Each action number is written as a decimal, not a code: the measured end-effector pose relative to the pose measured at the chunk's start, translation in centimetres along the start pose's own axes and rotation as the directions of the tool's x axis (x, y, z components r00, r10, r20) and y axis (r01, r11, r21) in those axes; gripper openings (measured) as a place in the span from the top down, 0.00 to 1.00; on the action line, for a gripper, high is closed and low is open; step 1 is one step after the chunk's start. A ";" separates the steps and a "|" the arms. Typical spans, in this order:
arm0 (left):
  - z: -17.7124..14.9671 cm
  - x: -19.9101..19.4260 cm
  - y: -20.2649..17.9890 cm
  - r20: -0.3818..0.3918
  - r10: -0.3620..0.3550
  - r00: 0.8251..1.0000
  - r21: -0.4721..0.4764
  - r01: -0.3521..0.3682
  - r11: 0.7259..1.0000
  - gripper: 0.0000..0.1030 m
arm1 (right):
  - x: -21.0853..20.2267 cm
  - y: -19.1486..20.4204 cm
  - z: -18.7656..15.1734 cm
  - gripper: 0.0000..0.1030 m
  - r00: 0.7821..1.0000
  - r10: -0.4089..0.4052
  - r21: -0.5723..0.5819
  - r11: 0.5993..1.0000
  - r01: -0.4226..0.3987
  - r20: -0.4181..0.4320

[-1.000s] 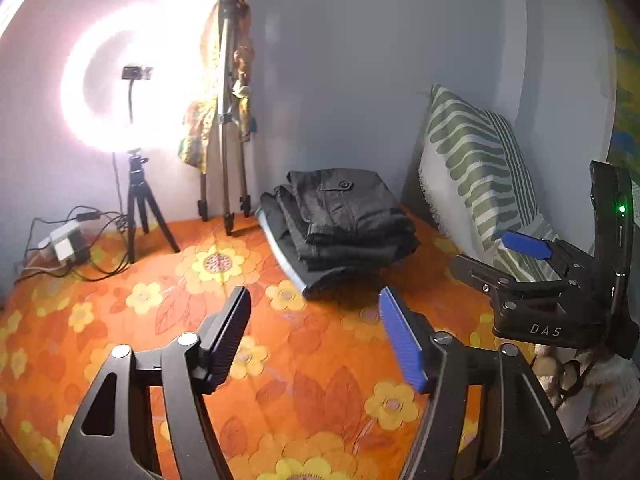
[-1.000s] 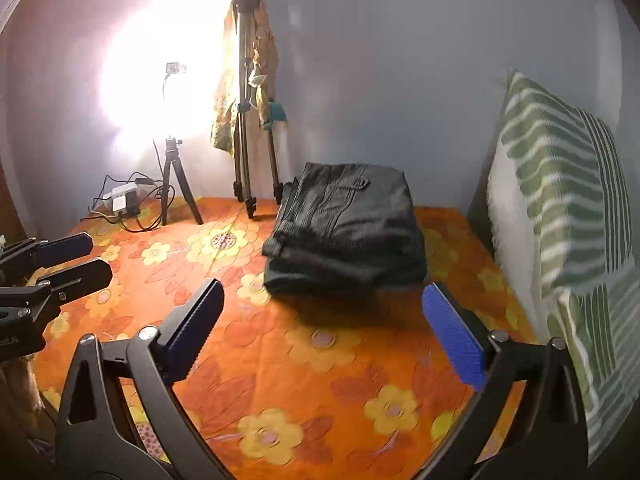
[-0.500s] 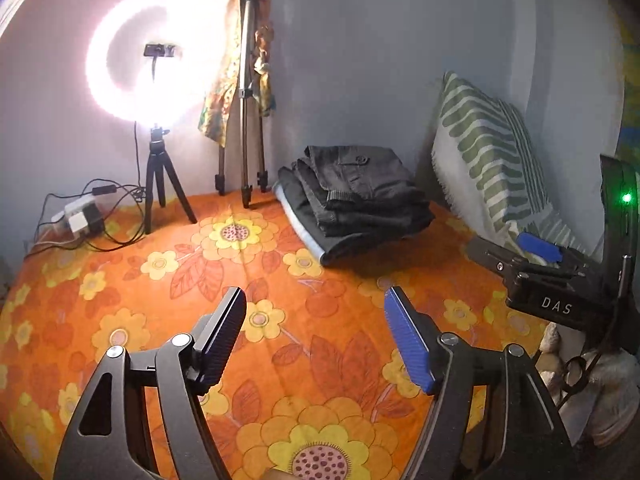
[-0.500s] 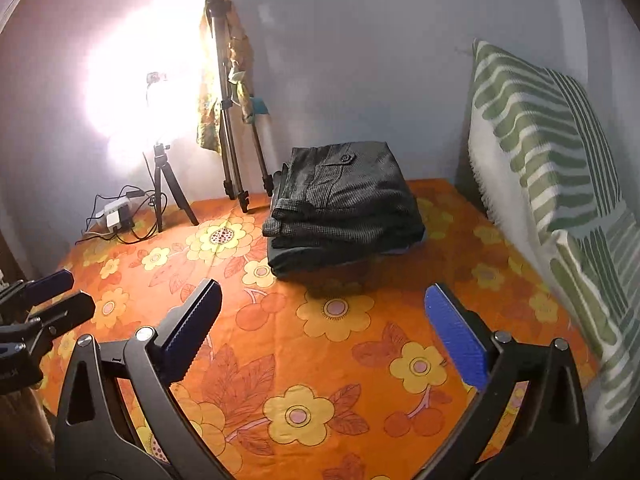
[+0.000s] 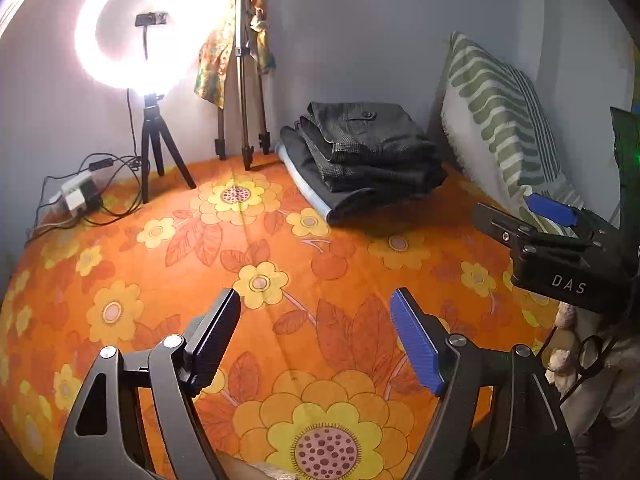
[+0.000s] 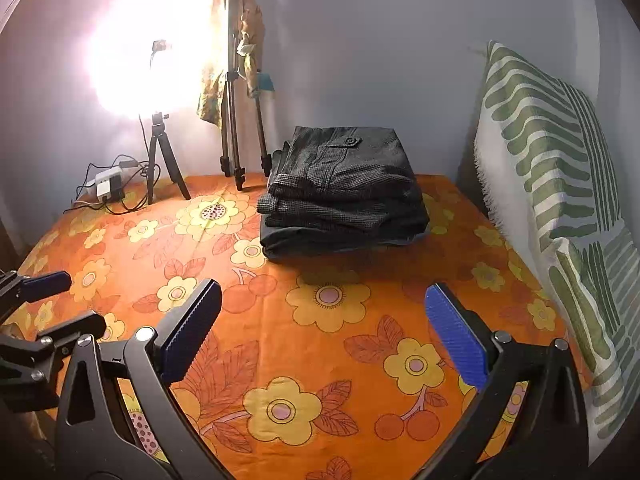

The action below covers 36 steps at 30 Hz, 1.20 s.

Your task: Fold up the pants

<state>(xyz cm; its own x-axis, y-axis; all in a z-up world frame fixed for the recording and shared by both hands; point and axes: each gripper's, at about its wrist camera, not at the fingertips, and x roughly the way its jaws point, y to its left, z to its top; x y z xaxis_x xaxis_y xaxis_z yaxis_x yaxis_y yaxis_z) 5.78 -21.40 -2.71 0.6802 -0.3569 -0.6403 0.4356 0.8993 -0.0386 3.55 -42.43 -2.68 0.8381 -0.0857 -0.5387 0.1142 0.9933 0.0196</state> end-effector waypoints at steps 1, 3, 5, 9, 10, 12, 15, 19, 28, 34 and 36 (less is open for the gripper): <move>0.0 0.0 -0.1 0.001 0.001 1.000 0.002 -0.001 1.000 0.25 | 0.0 0.1 0.0 0.00 1.000 0.003 0.002 1.000 -0.003 0.000; 0.0 -0.1 -0.1 0.004 0.004 1.000 0.006 -0.004 1.000 0.25 | -0.1 0.2 0.1 0.00 1.000 0.005 0.002 1.000 -0.005 0.006; 0.0 -0.2 -0.2 0.008 0.007 1.000 0.004 -0.007 1.000 0.25 | -0.1 0.3 0.2 0.00 1.000 0.005 0.000 1.000 -0.005 0.010; 0.1 -0.3 -0.4 0.008 0.012 1.000 0.005 -0.012 1.000 0.25 | 0.0 0.2 0.2 0.00 1.000 0.005 -0.001 1.000 -0.005 0.009; 0.1 -0.3 -0.3 0.008 0.012 1.000 0.004 -0.012 1.000 0.25 | 0.0 0.2 0.2 0.00 1.000 0.003 -0.001 1.000 -0.003 0.009; 0.1 -0.3 -0.4 0.008 0.011 1.000 0.004 -0.011 1.000 0.25 | -0.1 0.1 0.2 0.00 1.000 -0.002 0.001 1.000 0.002 0.008; 0.1 -0.5 -0.4 0.013 0.015 1.000 0.004 -0.015 1.000 0.25 | -0.2 -0.1 0.1 0.00 1.000 -0.005 0.008 1.000 0.005 0.008; 0.2 -0.5 -0.6 0.017 0.017 1.000 0.002 -0.017 1.000 0.25 | -0.3 -0.1 0.0 0.00 1.000 -0.007 0.008 1.000 0.007 0.010; 0.2 -0.6 -1.1 0.027 0.025 0.999 0.015 -0.025 1.000 0.25 | -0.3 -0.2 0.2 0.00 1.000 -0.008 0.004 1.000 0.008 0.011; 0.2 -0.6 -1.3 0.025 0.023 0.999 0.018 -0.024 1.000 0.25 | -0.4 -0.3 0.2 0.00 1.000 -0.009 0.001 1.000 0.009 0.012; 0.2 -0.6 -1.3 0.025 0.022 0.999 0.019 -0.023 1.000 0.25 | -0.4 -0.2 0.2 0.00 1.000 -0.009 0.003 1.000 0.009 0.012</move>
<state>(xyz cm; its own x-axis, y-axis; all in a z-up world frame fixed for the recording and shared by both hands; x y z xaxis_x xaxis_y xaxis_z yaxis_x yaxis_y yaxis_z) 4.88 -22.43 -2.12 0.7045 -0.3429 -0.6213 0.4309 0.9024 -0.0094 3.25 -42.66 -2.29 0.8435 -0.0959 -0.5286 0.1235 0.9922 0.0170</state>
